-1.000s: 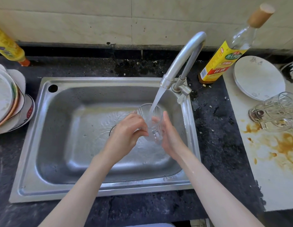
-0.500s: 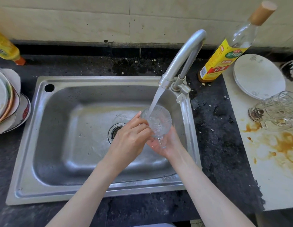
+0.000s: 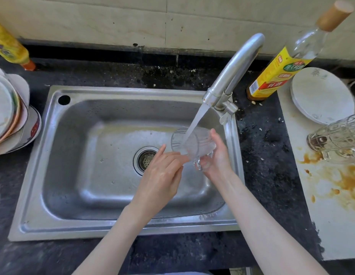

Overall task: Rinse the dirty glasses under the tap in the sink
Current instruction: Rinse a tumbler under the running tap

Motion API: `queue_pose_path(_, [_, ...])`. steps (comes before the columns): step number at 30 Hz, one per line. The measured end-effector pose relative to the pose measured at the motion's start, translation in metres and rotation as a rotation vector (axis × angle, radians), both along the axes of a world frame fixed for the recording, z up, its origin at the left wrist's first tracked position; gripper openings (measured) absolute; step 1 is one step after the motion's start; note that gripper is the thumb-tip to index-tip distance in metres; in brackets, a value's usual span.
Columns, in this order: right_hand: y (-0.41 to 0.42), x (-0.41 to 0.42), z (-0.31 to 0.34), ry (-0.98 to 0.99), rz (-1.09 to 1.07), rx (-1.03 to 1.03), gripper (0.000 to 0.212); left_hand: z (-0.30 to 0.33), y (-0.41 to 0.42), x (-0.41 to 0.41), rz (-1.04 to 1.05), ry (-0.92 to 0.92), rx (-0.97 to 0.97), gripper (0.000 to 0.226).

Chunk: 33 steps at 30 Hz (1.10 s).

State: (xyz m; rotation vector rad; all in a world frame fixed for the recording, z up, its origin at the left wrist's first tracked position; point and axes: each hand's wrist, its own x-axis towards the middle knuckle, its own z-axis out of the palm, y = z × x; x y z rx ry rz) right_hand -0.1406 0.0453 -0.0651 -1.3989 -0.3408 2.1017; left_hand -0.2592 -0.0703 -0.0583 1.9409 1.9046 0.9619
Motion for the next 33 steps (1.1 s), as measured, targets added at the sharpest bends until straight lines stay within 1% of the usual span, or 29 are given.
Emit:
queue_pose_path(2, [0.002, -0.001, -0.002, -0.039, 0.001, 0.123, 0.032, 0.002, 0.000, 0.000, 0.010, -0.008, -0.051, 0.030])
queue_pose_path(4, [0.003, 0.000, -0.002, -0.039, 0.033, 0.173, 0.036, 0.009, 0.000, 0.003, -0.019, -0.022, -0.132, 0.037])
queue_pose_path(6, [0.002, 0.000, 0.004, -0.006, 0.097, 0.164, 0.043, 0.021, 0.006, 0.005, -0.082, -0.050, -0.316, 0.055])
queue_pose_path(7, [0.001, 0.000, 0.004, 0.017, 0.126, 0.167, 0.039, 0.027, 0.011, 0.005, -0.110, -0.047, -0.413, 0.065])
queue_pose_path(9, [-0.003, -0.001, 0.005, 0.054, 0.146, 0.170, 0.033, 0.033, 0.022, 0.004, -0.145, -0.020, -0.525, 0.081])
queue_pose_path(10, [-0.005, -0.003, 0.006, 0.073, 0.146, 0.160, 0.036, 0.036, 0.028, 0.004, -0.148, -0.021, -0.561, 0.082])
queue_pose_path(11, [-0.008, -0.006, 0.005, 0.093, 0.138, 0.147, 0.040, 0.038, 0.033, 0.005, -0.143, -0.029, -0.586, 0.077])
queue_pose_path(14, [-0.014, -0.011, 0.002, 0.123, 0.136, 0.122, 0.050, 0.043, 0.045, 0.007, -0.147, -0.058, -0.692, 0.054])
queue_pose_path(15, [-0.015, -0.011, 0.000, 0.120, 0.137, 0.122, 0.052, 0.041, 0.048, 0.006, -0.157, -0.088, -0.741, 0.054])
queue_pose_path(18, [-0.016, -0.010, -0.002, 0.083, 0.128, 0.115, 0.048, 0.031, 0.052, 0.002, -0.216, -0.243, -0.905, 0.077])
queue_pose_path(19, [-0.016, -0.009, -0.001, 0.063, 0.121, 0.102, 0.044, 0.028, 0.051, 0.003, -0.232, -0.239, -0.924, 0.077])
queue_pose_path(20, [-0.016, -0.008, -0.001, 0.052, 0.109, 0.090, 0.042, 0.027, 0.049, 0.003, -0.245, -0.195, -0.917, 0.069])
queue_pose_path(22, [-0.015, -0.006, -0.001, 0.062, 0.091, 0.089, 0.041, 0.027, 0.046, 0.007, -0.224, -0.096, -0.816, 0.045])
queue_pose_path(23, [-0.015, -0.006, -0.001, 0.076, 0.080, 0.096, 0.042, 0.030, 0.043, 0.010, -0.189, -0.050, -0.743, 0.038])
queue_pose_path(25, [-0.013, -0.006, -0.003, 0.077, 0.038, 0.114, 0.043, 0.030, 0.039, 0.014, -0.104, -0.023, -0.611, 0.037])
queue_pose_path(26, [-0.014, -0.008, -0.001, 0.083, 0.022, 0.131, 0.042, 0.029, 0.037, 0.015, -0.064, -0.045, -0.602, 0.043])
queue_pose_path(27, [-0.014, -0.010, 0.001, 0.085, 0.001, 0.146, 0.042, 0.030, 0.037, 0.015, -0.032, -0.138, -0.595, 0.050])
queue_pose_path(28, [-0.014, -0.011, -0.001, 0.078, -0.014, 0.159, 0.042, 0.029, 0.038, 0.014, -0.013, -0.302, -0.605, 0.052])
queue_pose_path(29, [-0.014, -0.011, -0.002, 0.062, -0.019, 0.175, 0.045, 0.032, 0.041, 0.014, 0.000, -0.529, -0.593, 0.047])
queue_pose_path(31, [-0.014, -0.012, -0.002, 0.031, 0.020, 0.205, 0.047, 0.039, 0.050, 0.012, 0.006, -0.957, -0.612, 0.028])
queue_pose_path(33, [-0.015, -0.011, -0.005, 0.038, 0.034, 0.215, 0.045, 0.041, 0.063, 0.006, 0.149, -1.378, -0.727, 0.021])
